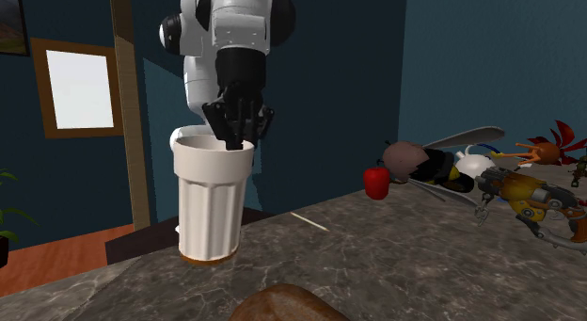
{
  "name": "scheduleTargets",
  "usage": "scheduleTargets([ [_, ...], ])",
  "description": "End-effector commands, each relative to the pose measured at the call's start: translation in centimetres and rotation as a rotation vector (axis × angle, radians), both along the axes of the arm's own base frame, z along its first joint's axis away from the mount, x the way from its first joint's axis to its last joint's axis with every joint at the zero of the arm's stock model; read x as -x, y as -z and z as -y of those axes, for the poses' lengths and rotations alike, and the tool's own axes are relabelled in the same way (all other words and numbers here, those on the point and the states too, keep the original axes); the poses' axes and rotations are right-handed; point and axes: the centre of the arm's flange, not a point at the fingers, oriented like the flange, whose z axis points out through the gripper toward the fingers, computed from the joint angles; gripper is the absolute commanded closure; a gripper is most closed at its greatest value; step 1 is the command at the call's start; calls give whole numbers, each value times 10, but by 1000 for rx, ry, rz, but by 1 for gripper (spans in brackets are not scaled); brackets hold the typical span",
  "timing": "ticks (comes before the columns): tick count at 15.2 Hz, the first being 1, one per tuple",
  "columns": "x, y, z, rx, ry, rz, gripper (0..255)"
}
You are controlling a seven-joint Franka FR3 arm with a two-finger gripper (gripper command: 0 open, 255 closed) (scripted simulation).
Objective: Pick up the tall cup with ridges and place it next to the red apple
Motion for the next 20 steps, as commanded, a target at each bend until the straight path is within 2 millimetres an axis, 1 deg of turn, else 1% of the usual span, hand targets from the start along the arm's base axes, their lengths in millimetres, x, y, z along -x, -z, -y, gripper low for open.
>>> scheduleTargets([
  [1,-1,-11,-1,0,0,0,255],
  [20,-1,-112,-1,0,0,0,255],
])
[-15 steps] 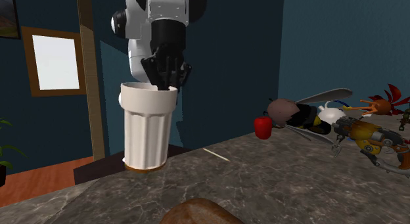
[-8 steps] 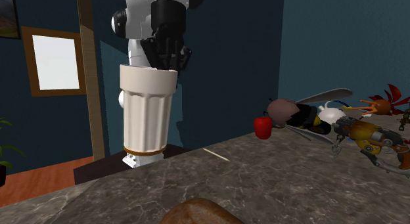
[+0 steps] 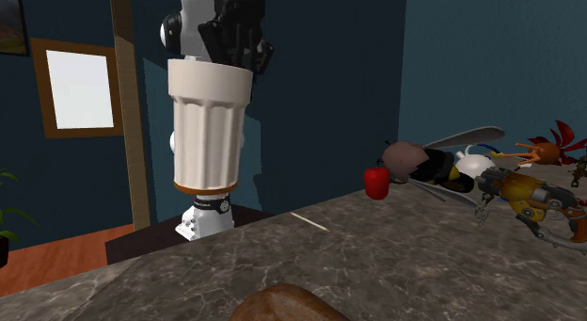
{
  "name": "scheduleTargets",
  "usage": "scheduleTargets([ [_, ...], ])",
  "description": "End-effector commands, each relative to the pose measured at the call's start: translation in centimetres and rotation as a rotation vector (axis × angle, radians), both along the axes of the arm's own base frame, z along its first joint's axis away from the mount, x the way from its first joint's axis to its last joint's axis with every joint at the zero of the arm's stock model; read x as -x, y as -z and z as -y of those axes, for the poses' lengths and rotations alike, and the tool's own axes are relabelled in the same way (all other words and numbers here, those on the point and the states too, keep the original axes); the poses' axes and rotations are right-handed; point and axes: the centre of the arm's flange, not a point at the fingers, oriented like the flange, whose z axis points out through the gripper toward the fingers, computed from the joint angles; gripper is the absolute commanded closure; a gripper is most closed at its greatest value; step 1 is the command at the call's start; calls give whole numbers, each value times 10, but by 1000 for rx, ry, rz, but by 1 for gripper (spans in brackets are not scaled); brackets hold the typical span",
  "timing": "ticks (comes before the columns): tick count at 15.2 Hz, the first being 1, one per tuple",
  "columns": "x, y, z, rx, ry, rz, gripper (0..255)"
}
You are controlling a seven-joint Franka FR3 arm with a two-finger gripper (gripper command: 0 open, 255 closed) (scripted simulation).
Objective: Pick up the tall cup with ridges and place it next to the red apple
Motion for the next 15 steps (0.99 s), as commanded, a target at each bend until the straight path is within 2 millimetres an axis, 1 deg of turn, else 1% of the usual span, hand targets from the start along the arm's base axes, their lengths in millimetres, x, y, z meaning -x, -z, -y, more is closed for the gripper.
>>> scheduleTargets([
  [1,0,-7,-1,0,0,0,255],
  [15,24,-7,-184,0,0,0,255],
])
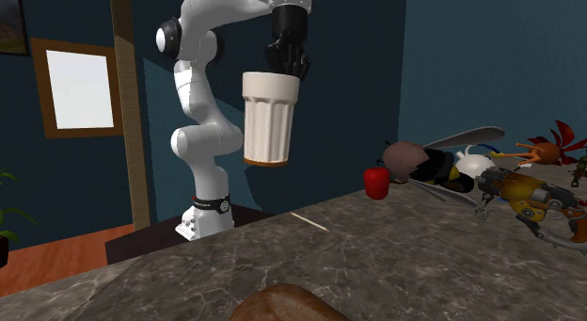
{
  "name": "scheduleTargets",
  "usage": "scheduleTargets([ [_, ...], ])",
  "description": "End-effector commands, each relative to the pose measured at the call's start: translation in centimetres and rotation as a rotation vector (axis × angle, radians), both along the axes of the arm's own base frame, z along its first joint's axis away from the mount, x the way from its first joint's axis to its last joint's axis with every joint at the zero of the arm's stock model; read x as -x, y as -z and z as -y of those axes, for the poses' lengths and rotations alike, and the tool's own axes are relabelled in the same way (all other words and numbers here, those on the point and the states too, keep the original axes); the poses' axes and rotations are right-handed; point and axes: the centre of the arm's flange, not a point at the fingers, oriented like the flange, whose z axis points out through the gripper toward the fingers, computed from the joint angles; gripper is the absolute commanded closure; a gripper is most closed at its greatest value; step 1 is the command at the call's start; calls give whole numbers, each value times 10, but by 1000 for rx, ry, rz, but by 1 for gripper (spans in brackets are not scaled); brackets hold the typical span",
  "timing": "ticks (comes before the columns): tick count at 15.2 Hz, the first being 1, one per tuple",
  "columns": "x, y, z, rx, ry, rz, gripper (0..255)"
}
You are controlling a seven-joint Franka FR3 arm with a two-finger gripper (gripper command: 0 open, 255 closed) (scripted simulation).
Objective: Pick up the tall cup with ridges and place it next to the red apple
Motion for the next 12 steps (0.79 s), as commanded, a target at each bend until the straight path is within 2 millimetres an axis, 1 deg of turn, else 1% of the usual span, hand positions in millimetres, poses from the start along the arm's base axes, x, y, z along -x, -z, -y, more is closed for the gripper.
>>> scheduleTargets([
  [1,4,1,-27,0,1,1,255],
  [12,23,1,-171,0,1,1,255],
])
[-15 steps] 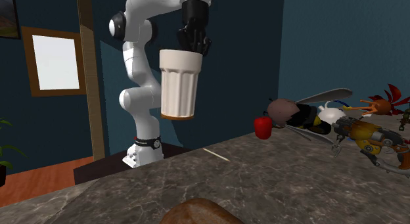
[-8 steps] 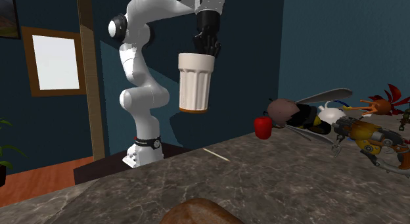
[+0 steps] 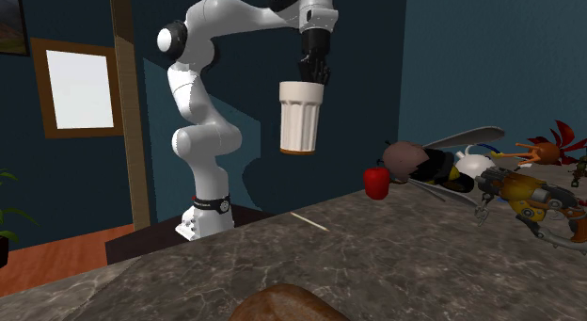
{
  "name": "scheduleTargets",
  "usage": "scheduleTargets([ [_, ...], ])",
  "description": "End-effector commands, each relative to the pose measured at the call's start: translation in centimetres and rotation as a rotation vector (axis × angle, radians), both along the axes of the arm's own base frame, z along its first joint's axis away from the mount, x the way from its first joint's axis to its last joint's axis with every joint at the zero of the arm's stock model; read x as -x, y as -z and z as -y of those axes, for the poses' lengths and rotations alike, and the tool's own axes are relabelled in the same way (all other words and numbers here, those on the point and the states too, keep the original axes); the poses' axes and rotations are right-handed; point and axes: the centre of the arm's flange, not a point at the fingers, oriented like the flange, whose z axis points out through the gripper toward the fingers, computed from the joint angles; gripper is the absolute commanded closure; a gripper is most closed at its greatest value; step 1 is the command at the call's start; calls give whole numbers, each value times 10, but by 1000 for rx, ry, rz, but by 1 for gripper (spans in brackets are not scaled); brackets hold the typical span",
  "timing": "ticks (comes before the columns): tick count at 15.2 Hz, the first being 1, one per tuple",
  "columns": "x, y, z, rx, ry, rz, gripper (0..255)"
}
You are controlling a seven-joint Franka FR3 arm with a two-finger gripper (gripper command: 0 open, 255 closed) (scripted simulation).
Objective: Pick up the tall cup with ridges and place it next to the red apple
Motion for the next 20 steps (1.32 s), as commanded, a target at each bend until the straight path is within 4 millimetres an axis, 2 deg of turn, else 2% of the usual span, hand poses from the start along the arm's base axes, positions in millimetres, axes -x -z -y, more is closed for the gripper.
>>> scheduleTargets([
  [1,4,1,-26,0,2,1,255],
  [20,36,0,-275,0,2,1,255],
])
